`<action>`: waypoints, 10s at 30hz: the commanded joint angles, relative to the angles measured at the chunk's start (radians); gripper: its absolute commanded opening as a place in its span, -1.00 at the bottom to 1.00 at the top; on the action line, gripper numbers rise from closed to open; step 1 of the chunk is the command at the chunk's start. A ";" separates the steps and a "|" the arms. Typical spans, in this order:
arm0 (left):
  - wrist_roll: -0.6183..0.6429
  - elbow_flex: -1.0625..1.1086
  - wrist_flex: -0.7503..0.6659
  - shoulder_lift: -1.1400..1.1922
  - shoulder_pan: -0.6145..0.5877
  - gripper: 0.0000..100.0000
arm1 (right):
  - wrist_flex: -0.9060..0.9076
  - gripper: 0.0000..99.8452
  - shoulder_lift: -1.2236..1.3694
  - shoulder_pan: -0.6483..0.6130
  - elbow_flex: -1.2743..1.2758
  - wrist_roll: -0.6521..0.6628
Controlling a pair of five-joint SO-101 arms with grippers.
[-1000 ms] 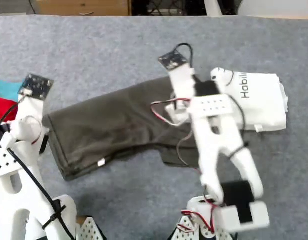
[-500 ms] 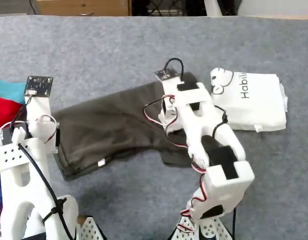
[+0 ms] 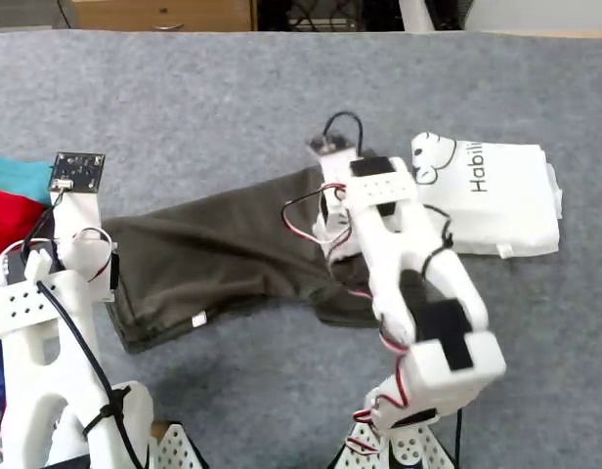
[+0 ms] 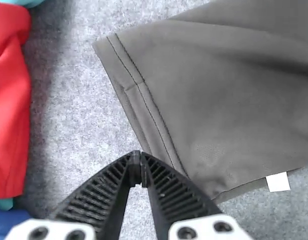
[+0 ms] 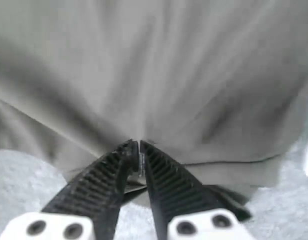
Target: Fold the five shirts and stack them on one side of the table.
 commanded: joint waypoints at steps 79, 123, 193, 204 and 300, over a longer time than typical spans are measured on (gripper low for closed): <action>0.152 -0.521 0.218 0.744 0.188 -0.94 | 0.473 -0.97 1.007 0.103 -1.808 0.307; 0.215 -1.214 0.376 1.226 0.136 -0.94 | 0.094 -0.97 0.610 0.235 -0.809 0.221; -0.012 -0.056 0.183 0.295 0.002 -0.94 | -0.161 -0.97 -0.226 0.121 0.456 1.019; -0.012 -0.058 0.181 0.293 0.008 -0.94 | 0.101 -0.97 -0.225 0.115 0.159 1.020; -0.012 -0.065 0.190 0.292 -0.004 -0.94 | 0.249 -0.97 0.472 -0.081 -0.851 0.549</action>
